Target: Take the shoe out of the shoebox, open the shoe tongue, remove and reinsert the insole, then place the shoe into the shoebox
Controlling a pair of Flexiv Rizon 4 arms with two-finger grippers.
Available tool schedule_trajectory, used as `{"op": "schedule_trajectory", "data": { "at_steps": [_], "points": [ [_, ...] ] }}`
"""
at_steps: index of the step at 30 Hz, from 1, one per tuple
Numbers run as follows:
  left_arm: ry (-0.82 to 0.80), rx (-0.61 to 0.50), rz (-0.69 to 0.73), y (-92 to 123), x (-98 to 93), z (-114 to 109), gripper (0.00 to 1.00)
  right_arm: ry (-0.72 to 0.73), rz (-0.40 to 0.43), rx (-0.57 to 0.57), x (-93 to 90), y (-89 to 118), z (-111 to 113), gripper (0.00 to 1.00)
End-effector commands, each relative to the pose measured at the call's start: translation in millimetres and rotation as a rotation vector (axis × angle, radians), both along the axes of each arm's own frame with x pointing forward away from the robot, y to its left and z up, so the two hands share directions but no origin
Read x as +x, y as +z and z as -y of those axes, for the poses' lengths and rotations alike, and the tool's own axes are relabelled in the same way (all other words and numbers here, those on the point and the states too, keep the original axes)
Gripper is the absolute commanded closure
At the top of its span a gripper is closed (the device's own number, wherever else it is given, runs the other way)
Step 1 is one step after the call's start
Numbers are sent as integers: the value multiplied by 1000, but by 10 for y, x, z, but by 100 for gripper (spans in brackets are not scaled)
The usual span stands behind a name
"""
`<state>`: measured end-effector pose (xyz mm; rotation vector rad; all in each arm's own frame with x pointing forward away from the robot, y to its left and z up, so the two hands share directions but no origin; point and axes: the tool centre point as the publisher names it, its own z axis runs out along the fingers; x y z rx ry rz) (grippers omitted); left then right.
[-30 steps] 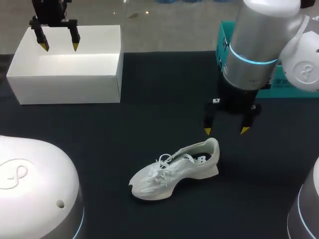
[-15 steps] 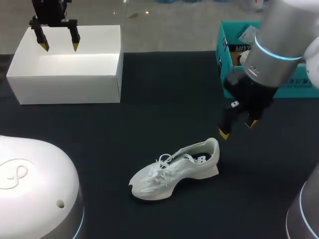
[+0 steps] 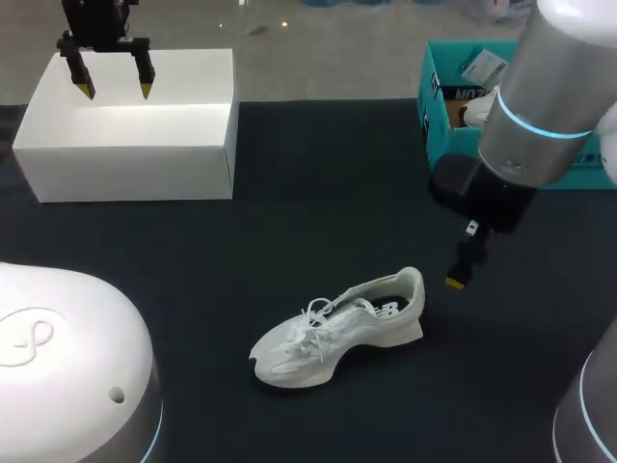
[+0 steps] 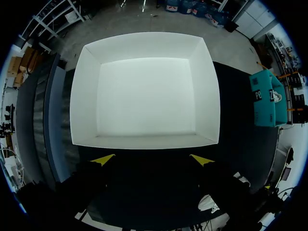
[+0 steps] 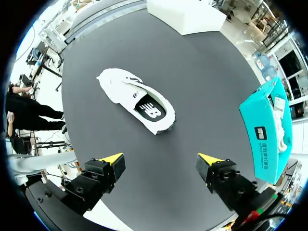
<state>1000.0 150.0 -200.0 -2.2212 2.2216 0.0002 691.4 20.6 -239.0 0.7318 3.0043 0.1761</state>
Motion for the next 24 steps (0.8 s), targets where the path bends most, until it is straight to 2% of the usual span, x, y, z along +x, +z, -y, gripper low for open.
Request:
{"op": "schedule_trajectory", "data": {
  "at_steps": [1, 5, 11, 14, 24],
  "points": [
    [0, 0, 0, 0, 0, 0, 0, 475, 169, 188, 29, -25, -37, 0],
    [0, 0, 0, 0, 0, 0, 0, 673, 206, 298, 27, -20, 44, 0],
    [0, 0, 0, 0, 0, 0, 0, 843, 236, 325, 32, -20, 111, 0],
    [0, 0, 0, 0, 0, 0, 0, 852, 221, 263, 71, -55, 134, 0],
    [0, 0, 0, 0, 0, 0, 0, 852, 221, 263, 71, -55, 134, 0]
  ]
}}
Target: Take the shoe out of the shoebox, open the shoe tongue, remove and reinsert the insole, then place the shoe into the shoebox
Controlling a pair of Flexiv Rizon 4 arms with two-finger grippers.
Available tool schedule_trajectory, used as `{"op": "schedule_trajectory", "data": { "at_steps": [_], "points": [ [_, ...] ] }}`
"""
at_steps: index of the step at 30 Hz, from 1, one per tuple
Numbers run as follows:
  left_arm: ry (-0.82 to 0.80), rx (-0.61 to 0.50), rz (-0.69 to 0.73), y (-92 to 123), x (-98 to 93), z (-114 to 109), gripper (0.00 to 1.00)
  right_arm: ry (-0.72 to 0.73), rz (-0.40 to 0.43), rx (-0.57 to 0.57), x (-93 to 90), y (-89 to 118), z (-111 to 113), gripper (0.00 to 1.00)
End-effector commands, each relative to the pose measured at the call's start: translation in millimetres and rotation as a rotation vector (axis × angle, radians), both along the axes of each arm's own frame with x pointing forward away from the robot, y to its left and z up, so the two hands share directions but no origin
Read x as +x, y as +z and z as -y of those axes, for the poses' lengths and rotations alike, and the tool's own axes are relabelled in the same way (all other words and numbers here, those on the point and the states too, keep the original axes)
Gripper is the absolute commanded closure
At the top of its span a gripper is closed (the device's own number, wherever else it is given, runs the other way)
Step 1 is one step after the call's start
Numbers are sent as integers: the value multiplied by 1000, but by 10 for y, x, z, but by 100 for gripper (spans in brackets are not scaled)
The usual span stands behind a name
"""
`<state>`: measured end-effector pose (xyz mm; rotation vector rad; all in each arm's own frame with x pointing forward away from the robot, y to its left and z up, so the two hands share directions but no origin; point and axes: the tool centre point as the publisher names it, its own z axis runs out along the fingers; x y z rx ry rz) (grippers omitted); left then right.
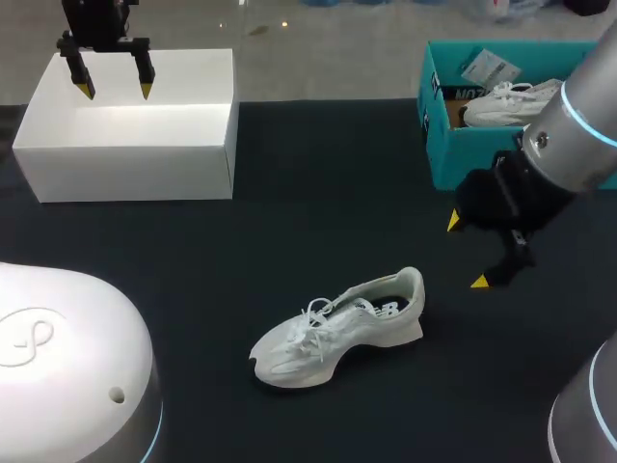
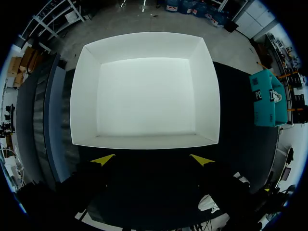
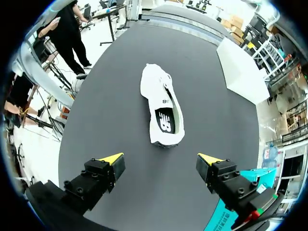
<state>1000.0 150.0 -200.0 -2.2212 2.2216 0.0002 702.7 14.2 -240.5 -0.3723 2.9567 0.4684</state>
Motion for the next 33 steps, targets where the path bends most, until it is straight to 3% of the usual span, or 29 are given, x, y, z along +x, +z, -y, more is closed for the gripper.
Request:
{"op": "schedule_trajectory", "data": {
  "at_steps": [1, 8, 12, 24, 33],
  "points": [
    [0, 0, 0, 0, 0, 0, 0, 141, 25, 104, -41, -40, 70, 0],
    [0, 0, 0, 0, 0, 0, 0, 141, 25, 104, -41, -40, 70, 0],
    [0, 0, 0, 0, 0, 0, 0, 72, 3, 133, -27, -76, 158, 0],
    [0, 0, 0, 0, 0, 0, 0, -104, -41, 245, 84, -294, 668, 0],
    [0, 0, 0, 0, 0, 0, 0, -95, 18, 273, 70, -308, 980, 0]
  ]
}}
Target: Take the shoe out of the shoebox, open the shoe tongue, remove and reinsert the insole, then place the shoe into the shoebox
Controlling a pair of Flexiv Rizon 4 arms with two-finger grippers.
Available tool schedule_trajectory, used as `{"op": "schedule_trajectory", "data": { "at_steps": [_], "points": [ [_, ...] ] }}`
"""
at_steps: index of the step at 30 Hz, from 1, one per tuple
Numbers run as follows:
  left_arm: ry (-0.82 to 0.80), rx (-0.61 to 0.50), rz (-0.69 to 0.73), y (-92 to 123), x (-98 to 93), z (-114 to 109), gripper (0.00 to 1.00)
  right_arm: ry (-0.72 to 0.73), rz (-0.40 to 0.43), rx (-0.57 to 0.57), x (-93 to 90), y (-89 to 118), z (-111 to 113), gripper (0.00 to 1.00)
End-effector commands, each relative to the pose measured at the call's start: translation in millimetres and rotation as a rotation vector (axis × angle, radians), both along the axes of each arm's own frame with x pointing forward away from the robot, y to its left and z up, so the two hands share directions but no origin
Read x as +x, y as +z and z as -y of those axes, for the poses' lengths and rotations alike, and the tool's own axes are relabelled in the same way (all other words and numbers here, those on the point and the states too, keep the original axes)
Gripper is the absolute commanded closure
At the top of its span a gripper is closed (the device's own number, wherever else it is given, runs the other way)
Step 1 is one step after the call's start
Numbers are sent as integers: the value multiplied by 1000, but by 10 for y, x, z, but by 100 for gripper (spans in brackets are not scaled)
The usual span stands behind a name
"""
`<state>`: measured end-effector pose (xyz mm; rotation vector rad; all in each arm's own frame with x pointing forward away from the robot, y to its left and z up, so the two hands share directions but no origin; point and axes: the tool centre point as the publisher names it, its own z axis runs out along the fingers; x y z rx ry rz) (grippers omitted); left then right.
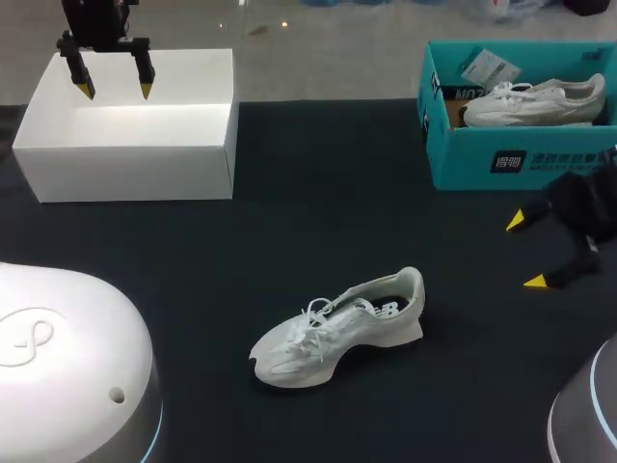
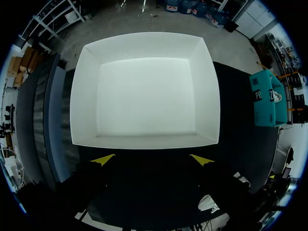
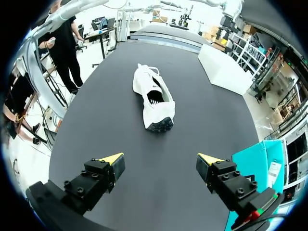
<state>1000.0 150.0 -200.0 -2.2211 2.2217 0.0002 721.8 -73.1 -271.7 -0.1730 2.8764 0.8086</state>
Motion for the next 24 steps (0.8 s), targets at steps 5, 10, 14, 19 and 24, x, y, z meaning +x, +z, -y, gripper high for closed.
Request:
{"op": "schedule_trajectory", "data": {
  "at_steps": [5, 10, 14, 19, 24],
  "points": [
    [0, 0, 0, 0, 0, 0, 0, 43, 33, 66, -126, -40, 213, 0],
    [0, 0, 0, 0, 0, 0, 0, 7, -6, 115, -136, -152, 329, 0],
    [0, 0, 0, 0, 0, 0, 0, 3, -10, 149, -129, -222, 354, 0],
    [0, 0, 0, 0, 0, 0, 0, 9, -16, 150, -106, -280, 357, 0],
    [0, 0, 0, 0, 0, 0, 0, 13, -21, 142, -98, -284, 353, 0]
  ]
}}
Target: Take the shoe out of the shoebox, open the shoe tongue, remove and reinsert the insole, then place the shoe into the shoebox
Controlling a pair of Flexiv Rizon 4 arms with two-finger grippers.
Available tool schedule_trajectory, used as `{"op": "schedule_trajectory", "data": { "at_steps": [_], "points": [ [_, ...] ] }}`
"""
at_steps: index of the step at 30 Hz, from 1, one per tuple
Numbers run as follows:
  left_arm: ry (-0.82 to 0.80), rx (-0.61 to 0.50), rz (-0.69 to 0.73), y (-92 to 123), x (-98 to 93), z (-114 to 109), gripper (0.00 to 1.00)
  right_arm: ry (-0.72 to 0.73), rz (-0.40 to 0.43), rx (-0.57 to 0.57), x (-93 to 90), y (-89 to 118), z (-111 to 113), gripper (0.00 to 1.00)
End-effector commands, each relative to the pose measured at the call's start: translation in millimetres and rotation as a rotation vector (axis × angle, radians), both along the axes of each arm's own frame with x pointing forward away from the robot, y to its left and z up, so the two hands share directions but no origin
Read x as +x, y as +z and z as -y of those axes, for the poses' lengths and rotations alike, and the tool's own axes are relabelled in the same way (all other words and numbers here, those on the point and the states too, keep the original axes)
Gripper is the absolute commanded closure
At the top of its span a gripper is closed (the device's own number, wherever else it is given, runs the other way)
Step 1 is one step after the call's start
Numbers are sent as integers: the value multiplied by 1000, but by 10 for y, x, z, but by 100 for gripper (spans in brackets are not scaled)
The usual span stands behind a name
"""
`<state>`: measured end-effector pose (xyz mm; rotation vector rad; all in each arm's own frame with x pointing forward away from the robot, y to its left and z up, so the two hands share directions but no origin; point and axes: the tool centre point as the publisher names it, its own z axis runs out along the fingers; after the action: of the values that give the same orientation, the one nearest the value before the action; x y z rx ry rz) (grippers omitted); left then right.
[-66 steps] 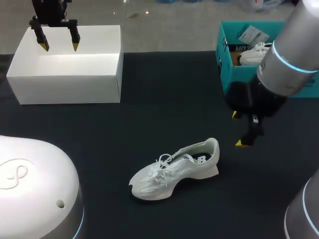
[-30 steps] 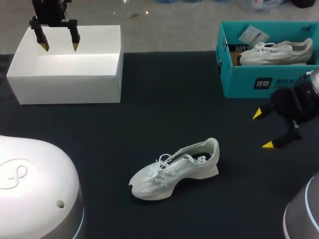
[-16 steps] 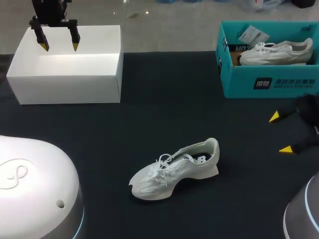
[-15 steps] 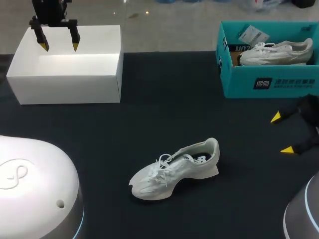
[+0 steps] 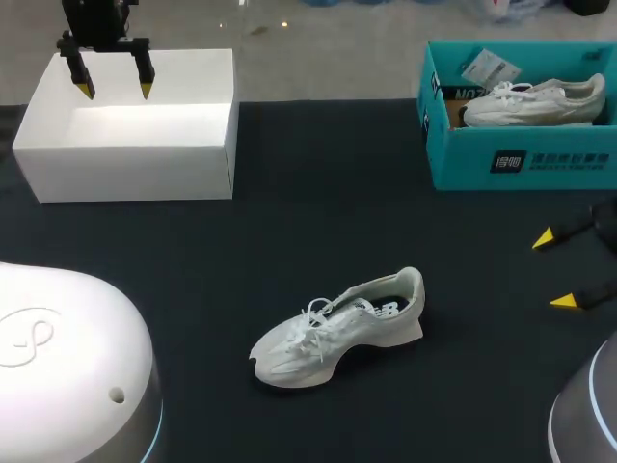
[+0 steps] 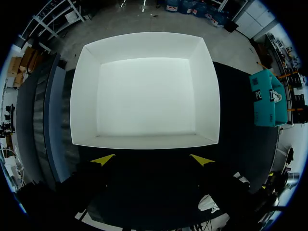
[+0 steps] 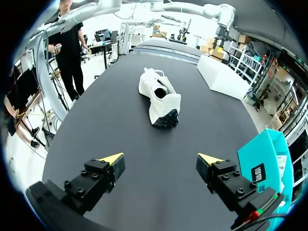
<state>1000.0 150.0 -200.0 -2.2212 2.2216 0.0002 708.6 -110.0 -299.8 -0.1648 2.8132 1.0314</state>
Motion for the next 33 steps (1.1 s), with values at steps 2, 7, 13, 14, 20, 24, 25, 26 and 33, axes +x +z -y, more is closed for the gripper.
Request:
{"op": "schedule_trajectory", "data": {
  "at_steps": [2, 7, 13, 14, 20, 24, 25, 26, 33],
  "points": [
    [0, 0, 0, 0, 0, 0, 0, 3, -6, -14, 36, -6, -16, 0],
    [0, 0, 0, 0, 0, 0, 0, 3, -6, -14, 36, -6, -16, 0],
    [0, 0, 0, 0, 0, 0, 0, 3, -6, -14, 36, -6, -16, 0],
    [0, 0, 0, 0, 0, 0, 0, 3, -6, -14, 36, -6, -16, 0],
    [0, 0, 0, 0, 0, 0, 0, 3, -6, -14, 36, -6, -16, 0],
    [0, 0, 0, 0, 0, 0, 0, 3, -6, -14, 36, -6, -16, 0],
    [0, 0, 0, 0, 0, 0, 0, 3, -6, -14, 36, -6, -16, 0],
    [0, 0, 0, 0, 0, 0, 0, 11, -9, -9, 40, -30, -60, 0],
    [0, 0, 0, 0, 0, 0, 0, 104, -15, 15, 71, -137, -472, 0]
  ]
}}
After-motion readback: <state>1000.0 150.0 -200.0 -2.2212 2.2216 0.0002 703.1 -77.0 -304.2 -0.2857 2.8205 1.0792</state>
